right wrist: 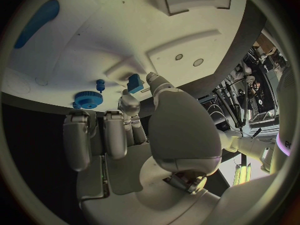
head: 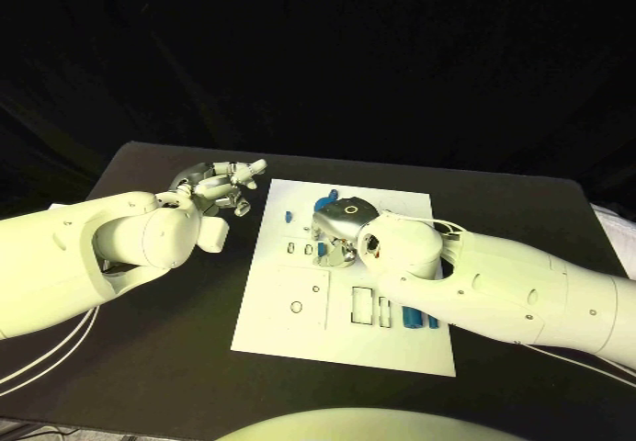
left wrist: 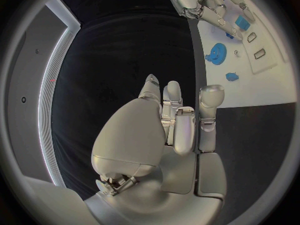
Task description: Assemble the parts on the task board
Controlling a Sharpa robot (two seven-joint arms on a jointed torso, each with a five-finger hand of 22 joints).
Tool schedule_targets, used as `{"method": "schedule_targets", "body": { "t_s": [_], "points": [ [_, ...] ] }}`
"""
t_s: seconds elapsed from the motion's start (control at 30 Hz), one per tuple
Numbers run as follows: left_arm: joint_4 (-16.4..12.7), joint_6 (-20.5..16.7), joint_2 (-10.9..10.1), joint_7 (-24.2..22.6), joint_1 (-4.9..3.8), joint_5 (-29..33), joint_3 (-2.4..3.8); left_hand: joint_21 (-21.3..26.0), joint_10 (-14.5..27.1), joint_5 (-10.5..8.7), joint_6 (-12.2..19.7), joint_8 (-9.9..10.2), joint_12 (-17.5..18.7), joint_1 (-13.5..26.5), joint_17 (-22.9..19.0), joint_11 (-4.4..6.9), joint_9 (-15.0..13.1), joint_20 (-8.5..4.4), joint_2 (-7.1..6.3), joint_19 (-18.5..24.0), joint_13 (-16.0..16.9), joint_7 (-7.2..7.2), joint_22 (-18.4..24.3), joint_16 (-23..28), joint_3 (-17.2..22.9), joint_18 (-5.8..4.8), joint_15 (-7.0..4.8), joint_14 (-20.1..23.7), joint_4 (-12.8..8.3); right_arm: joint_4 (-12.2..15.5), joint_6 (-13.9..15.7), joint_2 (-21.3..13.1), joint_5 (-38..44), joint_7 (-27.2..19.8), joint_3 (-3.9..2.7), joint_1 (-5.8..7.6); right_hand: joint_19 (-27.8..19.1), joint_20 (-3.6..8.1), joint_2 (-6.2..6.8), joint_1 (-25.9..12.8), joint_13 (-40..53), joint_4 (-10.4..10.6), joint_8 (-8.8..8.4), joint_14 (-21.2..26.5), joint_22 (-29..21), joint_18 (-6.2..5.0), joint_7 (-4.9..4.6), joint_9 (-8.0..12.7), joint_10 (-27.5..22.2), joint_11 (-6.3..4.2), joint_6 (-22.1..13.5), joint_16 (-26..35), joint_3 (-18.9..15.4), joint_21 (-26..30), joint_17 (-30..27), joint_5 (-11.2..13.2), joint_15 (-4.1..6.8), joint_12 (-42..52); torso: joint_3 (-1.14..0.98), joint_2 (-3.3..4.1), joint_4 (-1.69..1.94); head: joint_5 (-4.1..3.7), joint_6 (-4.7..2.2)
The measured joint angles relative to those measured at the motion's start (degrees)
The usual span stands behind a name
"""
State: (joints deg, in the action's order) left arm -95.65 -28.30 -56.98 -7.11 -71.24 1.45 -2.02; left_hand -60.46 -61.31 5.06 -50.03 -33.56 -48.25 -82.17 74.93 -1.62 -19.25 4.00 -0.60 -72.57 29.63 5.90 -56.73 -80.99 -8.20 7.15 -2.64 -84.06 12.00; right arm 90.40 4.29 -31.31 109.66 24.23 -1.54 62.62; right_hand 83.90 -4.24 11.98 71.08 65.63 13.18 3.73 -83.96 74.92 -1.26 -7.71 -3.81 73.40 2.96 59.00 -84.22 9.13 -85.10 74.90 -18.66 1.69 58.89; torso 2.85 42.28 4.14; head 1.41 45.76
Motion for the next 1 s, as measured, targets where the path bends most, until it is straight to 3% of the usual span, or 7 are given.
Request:
{"method": "schedule_targets", "body": {
  "t_s": [0.1,0.3,0.53,0.6,0.73,0.9,1.0],
  "points": [
    [0.06,0.06,0.06,0.03,0.0,-0.01,0.0,0.0,0.0,0.0,0.0,0.0,0.0,0.0,0.0,0.0,0.0,0.0,0.0,0.0,0.0,0.0,-0.17,0.0,0.0,0.0,0.0,0.0,0.0,0.8,2.15,-0.41,0.09,0.15,0.0,-0.27,0.2,-0.2,-0.77,0.79,-0.12,1.68,0.0,-0.07,0.0,-0.01,-0.32,-0.14,-0.07,0.07,-0.73,0.0,-3.56,0.0,0.0,-0.64,-0.07,0.0,0.0,-0.01,0.02,0.0,0.02],
    [0.41,0.24,0.3,0.18,0.0,-0.09,0.0,-1.3,0.0,0.0,0.0,0.0,0.0,0.0,0.0,0.0,0.0,0.09,0.0,-0.35,-0.05,0.0,-1.82,-0.85,0.0,0.0,0.0,0.0,0.0,3.94,9.73,-2.18,0.37,-0.2,-0.19,-0.86,0.2,-0.2,-1.62,2.63,0.29,3.1,0.0,-0.07,-0.01,-0.01,-0.36,-0.33,-0.06,0.07,-0.78,0.0,-5.41,0.0,0.0,-3.01,-0.07,0.9,-0.01,-0.03,0.06,-0.04,0.03],
    [1.17,1.97,0.59,2.65,0.0,-2.4,-0.01,-2.82,1.31,2.06,1.18,0.46,0.69,-1.38,-0.01,-0.14,0.43,0.3,1.38,-1.55,-0.71,0.32,-3.48,-1.94,1.16,-0.01,0.2,0.2,-1.1,7.66,16.92,-7.22,-4.31,-5.37,-2.42,-1.08,0.1,-0.3,-2.47,3.61,-0.62,3.36,0.0,-0.07,-0.01,-0.02,-0.44,-0.3,-0.68,0.28,-1.28,1.03,-5.97,1.42,0.04,-2.17,-0.06,0.0,-0.09,-0.32,-0.12,0.17,-0.44],
    [1.27,2.95,0.72,4.6,0.0,-4.47,-0.01,-3.87,1.61,2.2,2.3,1.36,1.01,-1.58,-0.01,-0.38,0.97,0.25,1.58,-2.36,-0.96,0.64,-4.52,-2.68,1.83,0.01,0.41,-0.01,-0.82,8.3,17.85,-9.44,-8.45,-7.91,-3.24,-1.03,-0.13,-0.53,-3.02,5.09,-1.17,3.15,0.0,-0.07,-0.01,-0.94,-0.43,-0.35,-1.47,0.14,-1.27,2.0,-5.76,2.47,0.05,-2.17,-0.06,-0.69,-0.14,-0.52,-0.25,0.32,-0.53],
    [1.53,4.81,1.21,10.47,-0.01,-11.17,-0.02,-6.05,1.2,2.2,3.4,2.79,0.54,0.52,-0.01,-0.85,2.17,0.62,2.83,-3.73,-0.97,1.55,-6.84,-3.62,2.42,0.0,0.92,0.09,1.27,9.09,18.62,-14.89,-20.09,-12.9,-4.71,-0.51,-0.64,-0.39,-4.14,6.77,-4.37,2.38,0.23,-0.07,-0.01,-0.93,-0.04,-0.45,-3.82,0.12,-0.91,2.78,-4.99,3.5,0.04,-2.17,-0.06,-4.61,-0.33,-0.96,-0.75,0.91,-0.76],
    [2.2,8.67,2.41,20.14,-0.71,-22.56,-0.04,-6.48,0.77,2.15,2.14,1.89,-1.35,6.64,-0.01,-0.81,2.59,0.92,2.06,-4.03,-0.3,0.98,-7.31,-3.85,-0.4,-0.01,1.33,0.08,4.46,10.19,19.09,-20.48,-32.98,-16.53,-5.9,0.17,-0.75,-0.51,-4.8,7.43,-4.97,2.15,0.23,-0.07,-0.02,-0.93,-0.27,-0.44,-3.95,0.06,-0.66,3.78,-4.76,3.82,0.04,-2.17,-0.06,-4.88,-0.73,-1.52,-1.65,1.6,-1.16],
    [3.51,13.48,4.44,27.03,-1.86,-30.44,-0.04,-6.84,-0.06,-1.15,0.25,-0.02,-2.97,10.42,-0.01,-0.02,1.98,0.55,2.44,-4.39,0.52,-0.1,-7.63,-4.06,-2.55,0.0,0.99,0.07,4.71,10.18,19.25,-23.7,-39.33,-17.51,-6.27,0.92,-1.24,-0.4,-4.8,7.42,-5.08,2.15,0.23,-0.07,-0.02,-0.92,-0.27,-0.5,-3.95,0.06,-0.66,4.79,-4.76,4.37,0.04,-2.03,-0.06,-4.88,-0.93,-1.85,-2.19,1.92,-1.25]
  ]
}}
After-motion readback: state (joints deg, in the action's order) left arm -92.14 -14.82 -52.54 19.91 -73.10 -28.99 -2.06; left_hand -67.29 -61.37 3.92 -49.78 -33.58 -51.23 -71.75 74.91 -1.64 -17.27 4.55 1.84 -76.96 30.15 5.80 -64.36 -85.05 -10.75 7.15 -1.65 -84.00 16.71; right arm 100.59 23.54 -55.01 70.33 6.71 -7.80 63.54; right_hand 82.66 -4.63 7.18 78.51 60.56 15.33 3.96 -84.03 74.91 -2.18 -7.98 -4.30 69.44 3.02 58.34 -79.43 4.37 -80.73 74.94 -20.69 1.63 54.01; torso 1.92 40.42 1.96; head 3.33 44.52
